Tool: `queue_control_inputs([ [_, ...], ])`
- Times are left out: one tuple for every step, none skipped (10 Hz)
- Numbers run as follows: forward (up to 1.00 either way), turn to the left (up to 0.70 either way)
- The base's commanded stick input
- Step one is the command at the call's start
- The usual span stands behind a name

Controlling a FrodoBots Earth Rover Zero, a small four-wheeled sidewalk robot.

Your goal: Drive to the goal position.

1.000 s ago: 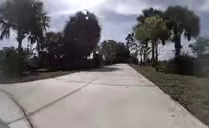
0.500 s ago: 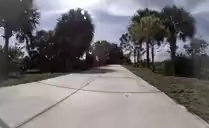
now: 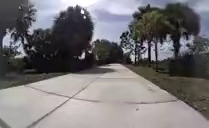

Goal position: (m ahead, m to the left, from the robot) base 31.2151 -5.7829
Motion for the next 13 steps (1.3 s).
queue_control_inputs([
  [0.85, 0.0],
  [0.85, 0.0],
  [0.85, 0.0],
  [0.85, 0.0],
  [0.85, 0.0],
  [0.85, 0.0],
  [0.85, 0.0],
  [0.85, -0.28],
  [0.85, -0.34],
  [0.85, -0.33],
  [0.85, -0.33],
  [0.85, -0.33],
  [0.85, -0.05],
])
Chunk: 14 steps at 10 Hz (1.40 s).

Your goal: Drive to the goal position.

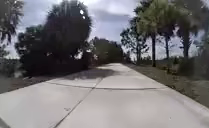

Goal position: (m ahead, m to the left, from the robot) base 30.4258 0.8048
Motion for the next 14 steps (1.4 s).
queue_control_inputs([
  [0.85, 0.0],
  [0.85, 0.0],
  [0.85, 0.0],
  [0.85, 0.0],
  [0.85, 0.0],
  [0.85, 0.0],
  [0.85, 0.0],
  [0.85, 0.0],
  [0.85, 0.0],
  [0.85, 0.0],
  [0.85, 0.0],
  [0.85, 0.0],
  [0.85, 0.0],
  [0.85, 0.0],
])
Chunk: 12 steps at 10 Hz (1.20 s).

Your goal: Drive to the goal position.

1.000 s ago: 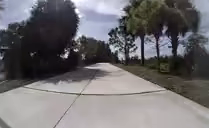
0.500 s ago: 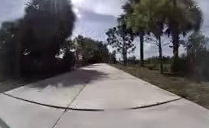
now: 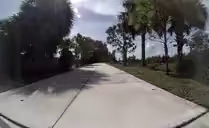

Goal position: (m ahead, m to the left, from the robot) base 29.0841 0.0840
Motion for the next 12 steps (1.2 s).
queue_control_inputs([
  [0.85, 0.0],
  [0.85, 0.0],
  [0.85, 0.0],
  [0.85, 0.0],
  [0.85, 0.0],
  [0.85, 0.0],
  [0.85, 0.0],
  [0.85, 0.0],
  [0.85, 0.0],
  [0.85, 0.0],
  [0.85, 0.0],
  [0.85, 0.0],
])
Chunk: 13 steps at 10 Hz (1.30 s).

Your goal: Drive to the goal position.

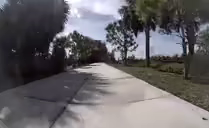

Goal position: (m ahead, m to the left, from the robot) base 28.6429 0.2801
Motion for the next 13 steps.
queue_control_inputs([
  [0.85, 0.0],
  [0.85, 0.0],
  [0.85, 0.0],
  [0.85, 0.0],
  [0.85, 0.0],
  [0.85, 0.0],
  [0.85, 0.0],
  [0.85, 0.0],
  [0.85, 0.0],
  [0.85, 0.0],
  [0.85, 0.0],
  [0.85, 0.0],
  [0.85, 0.0],
])
